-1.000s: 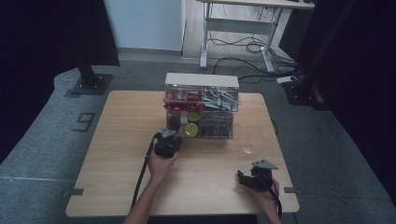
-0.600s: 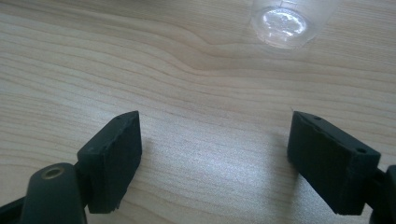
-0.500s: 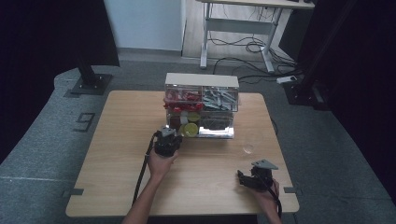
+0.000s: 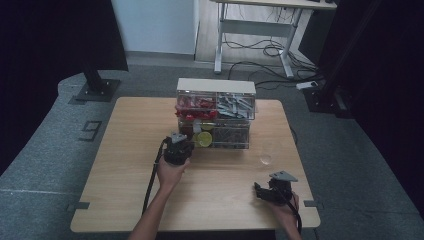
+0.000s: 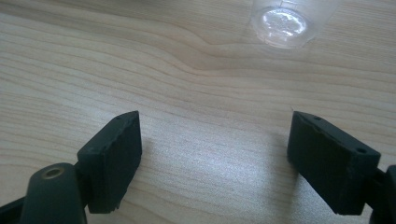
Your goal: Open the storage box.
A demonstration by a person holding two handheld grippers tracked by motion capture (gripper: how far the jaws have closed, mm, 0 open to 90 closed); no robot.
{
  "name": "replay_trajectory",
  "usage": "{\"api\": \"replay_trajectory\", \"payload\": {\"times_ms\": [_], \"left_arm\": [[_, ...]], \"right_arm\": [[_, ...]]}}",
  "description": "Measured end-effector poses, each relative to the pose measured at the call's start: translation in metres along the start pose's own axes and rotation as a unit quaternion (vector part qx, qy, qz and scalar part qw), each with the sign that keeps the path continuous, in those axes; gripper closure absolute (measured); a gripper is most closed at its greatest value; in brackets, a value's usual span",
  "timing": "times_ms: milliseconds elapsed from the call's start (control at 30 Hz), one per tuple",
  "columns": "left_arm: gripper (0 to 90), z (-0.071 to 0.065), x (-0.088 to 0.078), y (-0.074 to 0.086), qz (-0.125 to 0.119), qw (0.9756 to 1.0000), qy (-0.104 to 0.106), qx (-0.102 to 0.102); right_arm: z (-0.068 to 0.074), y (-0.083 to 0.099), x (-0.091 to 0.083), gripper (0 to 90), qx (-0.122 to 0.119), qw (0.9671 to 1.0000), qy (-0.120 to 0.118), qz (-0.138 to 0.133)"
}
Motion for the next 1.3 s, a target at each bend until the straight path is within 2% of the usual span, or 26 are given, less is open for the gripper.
{"api": "replay_trajectory", "payload": {"times_ms": [1300], "left_arm": [[90.0,0.000,-0.008,-0.033,-0.013,0.9999,0.005,-0.004]], "right_arm": [[0.000,0.000,0.000,18.4,0.000,1.0000,0.001,-0.001]]}}
Point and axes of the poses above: each handheld gripper's, and its own axes: x roughly forward along the jaws, y roughly out of its underside, z roughly to its left, the point moved 4 cm from there along x, roughly forward along the jaws, and after that the axes turned 15 degrees about y, right-handed, at the moved point
